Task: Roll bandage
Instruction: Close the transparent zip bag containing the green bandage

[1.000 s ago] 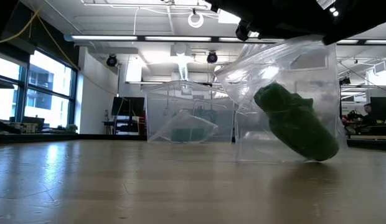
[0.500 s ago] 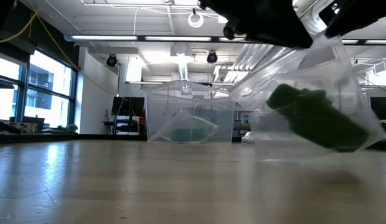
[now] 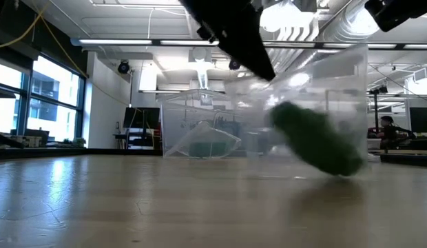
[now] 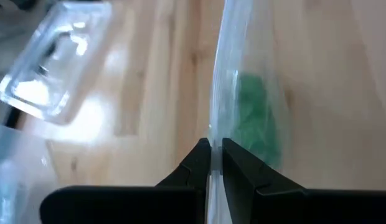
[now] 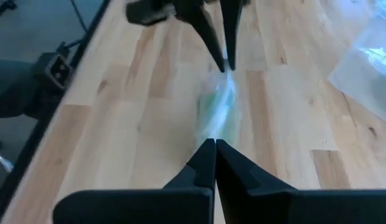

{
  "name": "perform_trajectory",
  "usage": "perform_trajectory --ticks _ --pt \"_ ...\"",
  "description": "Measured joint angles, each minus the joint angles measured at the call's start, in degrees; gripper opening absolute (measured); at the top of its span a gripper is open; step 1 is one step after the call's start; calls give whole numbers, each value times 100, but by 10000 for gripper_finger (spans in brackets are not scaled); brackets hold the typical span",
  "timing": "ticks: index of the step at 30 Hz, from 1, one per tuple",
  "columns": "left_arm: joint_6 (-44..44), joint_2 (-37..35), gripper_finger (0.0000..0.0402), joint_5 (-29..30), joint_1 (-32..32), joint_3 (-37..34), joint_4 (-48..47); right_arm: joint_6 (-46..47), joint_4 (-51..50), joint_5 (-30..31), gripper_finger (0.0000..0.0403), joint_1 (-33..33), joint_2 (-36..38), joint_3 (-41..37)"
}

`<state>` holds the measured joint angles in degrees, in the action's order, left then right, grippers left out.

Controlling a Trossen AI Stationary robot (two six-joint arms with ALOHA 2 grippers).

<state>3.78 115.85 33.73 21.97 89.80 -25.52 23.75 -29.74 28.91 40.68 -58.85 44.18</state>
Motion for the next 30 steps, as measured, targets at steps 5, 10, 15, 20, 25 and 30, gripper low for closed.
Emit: perform_trajectory --ticks 5,10,15,20,25,30 --pt "393 -49 23 146 81 23 -500 -3 -6 20 1 -13 -10 2" --pt "366 -74 23 164 75 24 -440 -150 172 19 0 -10 -29 2" --pt "362 -83 23 209 82 24 -272 -615 1070 -118 24 -39 -305 2" --pt "353 -85 23 298 169 24 -27 -543 1603 -9 105 -335 -749 2" --pt "351 -161 23 526 266 24 -27 -315 1600 -56 163 -659 -1112 0" --pt "362 -228 23 699 326 24 -20 -334 1739 -288 164 -791 -1347 0"
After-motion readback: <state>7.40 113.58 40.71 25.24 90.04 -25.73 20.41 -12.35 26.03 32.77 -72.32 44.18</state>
